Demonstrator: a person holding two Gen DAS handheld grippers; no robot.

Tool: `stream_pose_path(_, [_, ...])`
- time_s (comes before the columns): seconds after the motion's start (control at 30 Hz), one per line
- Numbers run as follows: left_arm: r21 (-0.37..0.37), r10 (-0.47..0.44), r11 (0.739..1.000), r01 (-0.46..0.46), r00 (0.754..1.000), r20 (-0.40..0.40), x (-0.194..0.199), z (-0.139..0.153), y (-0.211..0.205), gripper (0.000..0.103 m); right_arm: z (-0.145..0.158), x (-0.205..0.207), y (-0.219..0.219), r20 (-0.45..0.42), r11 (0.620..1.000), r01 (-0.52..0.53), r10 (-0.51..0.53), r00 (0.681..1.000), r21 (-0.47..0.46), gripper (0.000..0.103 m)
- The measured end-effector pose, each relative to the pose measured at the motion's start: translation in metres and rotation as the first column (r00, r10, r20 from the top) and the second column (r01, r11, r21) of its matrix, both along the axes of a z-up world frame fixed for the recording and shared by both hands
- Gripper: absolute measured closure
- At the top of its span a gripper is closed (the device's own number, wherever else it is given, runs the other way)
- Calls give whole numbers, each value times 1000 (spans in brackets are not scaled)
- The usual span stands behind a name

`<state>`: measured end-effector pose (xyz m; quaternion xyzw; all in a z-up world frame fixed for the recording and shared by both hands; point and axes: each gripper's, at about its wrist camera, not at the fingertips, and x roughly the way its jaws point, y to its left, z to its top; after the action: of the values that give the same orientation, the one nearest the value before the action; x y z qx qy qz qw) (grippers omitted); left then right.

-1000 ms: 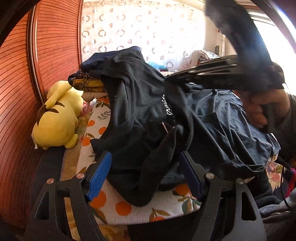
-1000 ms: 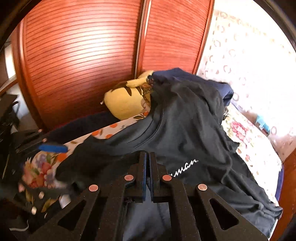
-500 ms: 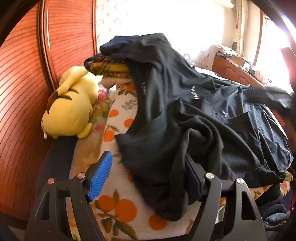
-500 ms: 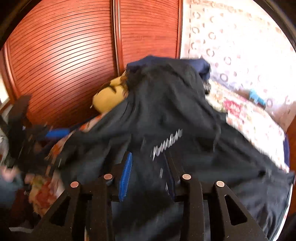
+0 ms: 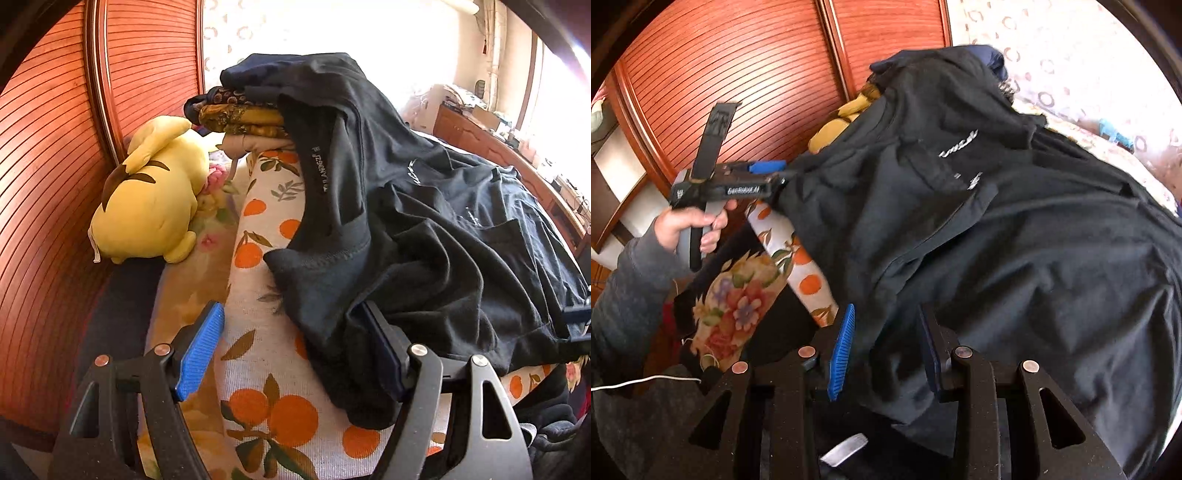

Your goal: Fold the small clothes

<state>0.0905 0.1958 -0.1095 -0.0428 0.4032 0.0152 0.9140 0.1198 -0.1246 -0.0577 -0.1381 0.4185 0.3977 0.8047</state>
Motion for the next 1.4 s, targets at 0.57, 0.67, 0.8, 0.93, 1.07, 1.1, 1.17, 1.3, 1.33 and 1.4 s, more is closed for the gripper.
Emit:
stream_pose_path(0.57, [-48,16,999,-15,1000,25,-5,-2,3,31,12,-7,-30,-10,996,54,-53,999,66,82])
stream_pose_path(0.67, [-50,17,999,-16,1000,26,-5,-3,3,31,28,-11,-73,62,985,151,-156,986,83,71])
stream_pose_path(0.8, [-49,18,999,-17,999,30,-5,-3,2,31,33,-8,-157,160,931,360,-364,918,53,71])
stream_pose_path(0.93, [-49,16,999,-15,999,30,-5,-4,3,31,28,10,-243,179,839,543,-540,822,38,71])
stream_pose_path(1.07, [-49,20,999,-19,999,31,-6,-3,3,31,12,37,-292,131,775,632,-628,767,18,72])
stream_pose_path(1.1, [-49,22,999,-20,999,32,-6,-3,3,31,7,43,-297,107,770,638,-636,764,17,73])
stream_pose_path(1.17, [-46,22,999,-20,999,33,-5,-3,2,31,-3,52,-298,72,766,643,-642,763,11,77])
stream_pose_path(1.3, [-46,21,999,-20,999,33,-6,-3,2,31,-9,62,-289,73,764,645,-643,763,-7,77])
stream_pose_path(1.33, [-47,22,999,-21,999,34,-6,-4,2,31,-7,64,-288,82,768,640,-637,766,-15,77])
stream_pose_path(1.4, [-47,22,999,-21,999,34,-6,-3,2,31,-8,64,-281,116,772,634,-627,771,-43,77])
